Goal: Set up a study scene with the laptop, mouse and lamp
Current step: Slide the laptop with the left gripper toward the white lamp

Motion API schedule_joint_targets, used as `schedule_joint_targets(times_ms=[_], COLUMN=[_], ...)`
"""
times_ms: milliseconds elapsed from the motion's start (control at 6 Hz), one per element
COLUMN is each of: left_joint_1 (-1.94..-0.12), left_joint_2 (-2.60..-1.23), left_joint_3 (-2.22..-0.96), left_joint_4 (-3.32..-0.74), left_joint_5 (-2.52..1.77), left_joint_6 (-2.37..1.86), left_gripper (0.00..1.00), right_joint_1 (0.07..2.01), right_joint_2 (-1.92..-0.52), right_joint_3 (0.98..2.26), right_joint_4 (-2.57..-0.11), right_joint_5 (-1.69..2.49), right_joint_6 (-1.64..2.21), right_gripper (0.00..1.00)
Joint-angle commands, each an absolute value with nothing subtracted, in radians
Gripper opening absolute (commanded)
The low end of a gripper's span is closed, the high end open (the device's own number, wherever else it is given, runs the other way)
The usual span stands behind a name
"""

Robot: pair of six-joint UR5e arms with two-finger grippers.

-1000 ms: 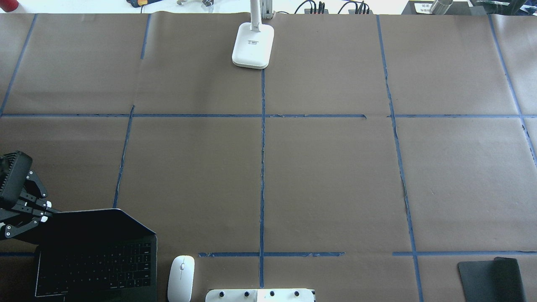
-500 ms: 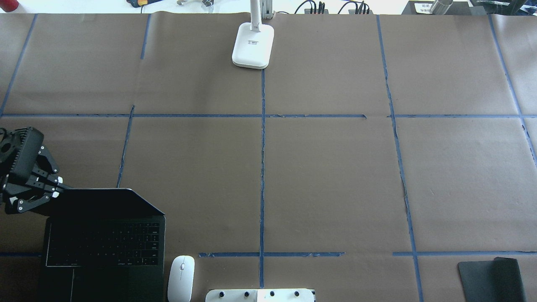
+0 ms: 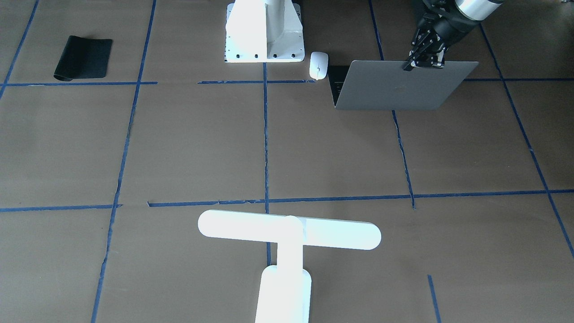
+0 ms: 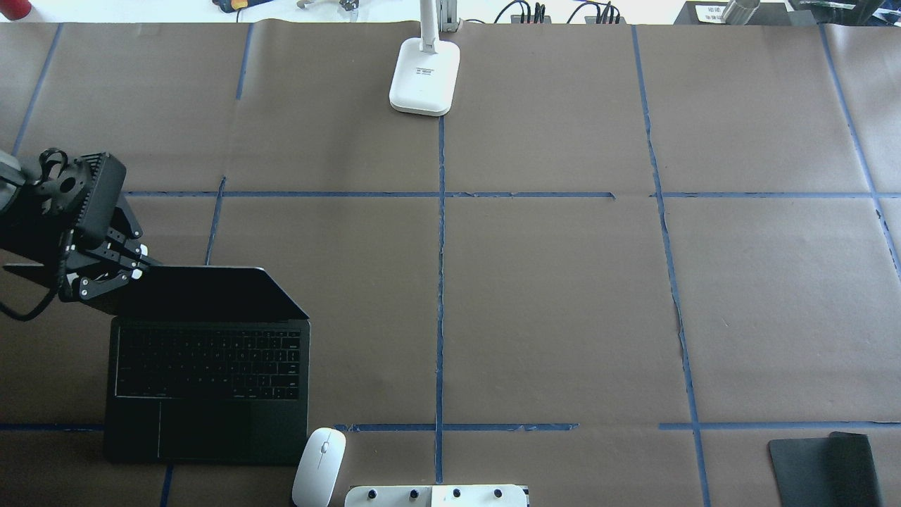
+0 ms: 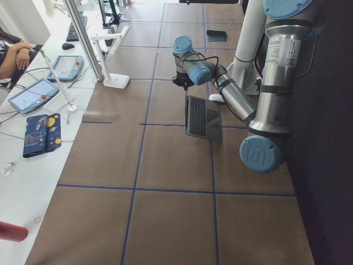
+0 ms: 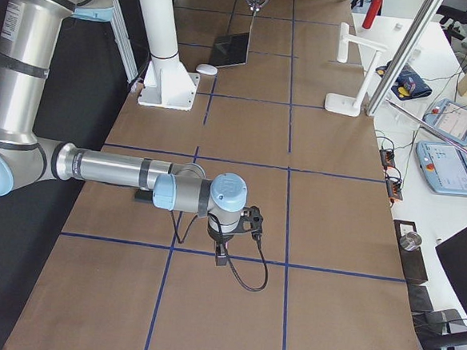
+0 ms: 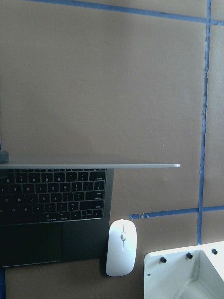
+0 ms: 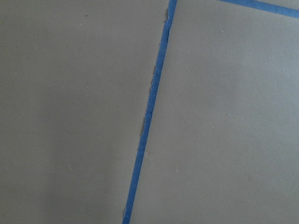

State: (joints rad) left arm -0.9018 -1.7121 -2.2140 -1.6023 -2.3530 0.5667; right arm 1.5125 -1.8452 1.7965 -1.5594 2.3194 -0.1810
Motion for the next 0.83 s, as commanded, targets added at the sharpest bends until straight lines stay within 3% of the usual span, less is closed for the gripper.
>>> schedule_joint_targets(times_ms=[0,667], left_joint_1=[-0.929,-0.925], left_joint_2=[-1.858,-2.185], left_joint_3=[-2.102,-1.783], left_joint_4=[-1.592,-1.604], left_joint_5=[-2.318,-2.258], left_joint_6=[0.568,0.568], left_gripper=[0.00,0.00], right_joint_1=[1.513,1.513], right_joint_2=[-1.845,-1.845], right_joint_3=[1.798,1.796], right_joint_4=[-1.559,-1.560], right_joint_5=[2.319,2.319], right_joint_6=[-0.181,-0.179], right_gripper=[1.00,1.00])
